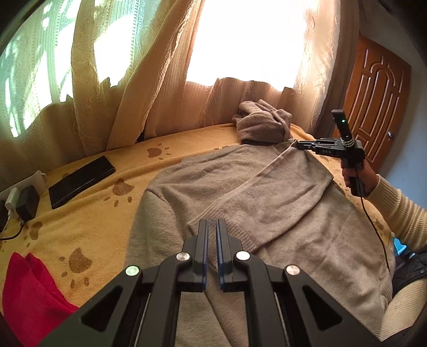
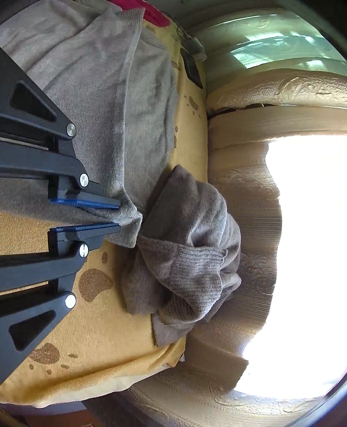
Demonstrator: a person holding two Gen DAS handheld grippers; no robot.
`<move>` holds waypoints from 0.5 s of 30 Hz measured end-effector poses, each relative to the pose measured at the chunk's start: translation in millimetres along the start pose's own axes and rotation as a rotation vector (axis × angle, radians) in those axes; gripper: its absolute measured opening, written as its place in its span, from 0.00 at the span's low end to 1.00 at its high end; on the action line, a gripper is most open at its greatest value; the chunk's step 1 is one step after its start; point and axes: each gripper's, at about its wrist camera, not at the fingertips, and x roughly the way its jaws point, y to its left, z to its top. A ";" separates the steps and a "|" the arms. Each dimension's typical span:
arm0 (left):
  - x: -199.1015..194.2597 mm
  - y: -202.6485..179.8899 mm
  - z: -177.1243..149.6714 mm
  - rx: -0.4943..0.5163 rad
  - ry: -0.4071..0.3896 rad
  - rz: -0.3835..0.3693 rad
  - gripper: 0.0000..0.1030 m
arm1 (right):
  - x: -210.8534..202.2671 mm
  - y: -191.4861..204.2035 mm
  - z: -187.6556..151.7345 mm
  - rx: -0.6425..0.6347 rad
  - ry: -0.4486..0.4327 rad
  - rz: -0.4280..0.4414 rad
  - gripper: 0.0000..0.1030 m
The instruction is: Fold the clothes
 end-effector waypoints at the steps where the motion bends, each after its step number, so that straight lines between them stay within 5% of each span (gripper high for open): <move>1: 7.3 5.9 -1.4 -0.015 0.023 0.017 0.08 | 3.5 -0.9 -0.8 0.000 0.015 0.003 0.12; 7: 19.3 16.4 -10.6 -0.099 0.047 0.019 0.08 | 11.2 -11.9 -9.4 0.069 0.055 0.063 0.14; 15: 48.9 -37.4 4.1 -0.047 0.032 -0.042 0.09 | -27.2 -27.6 8.8 0.130 -0.064 0.022 0.14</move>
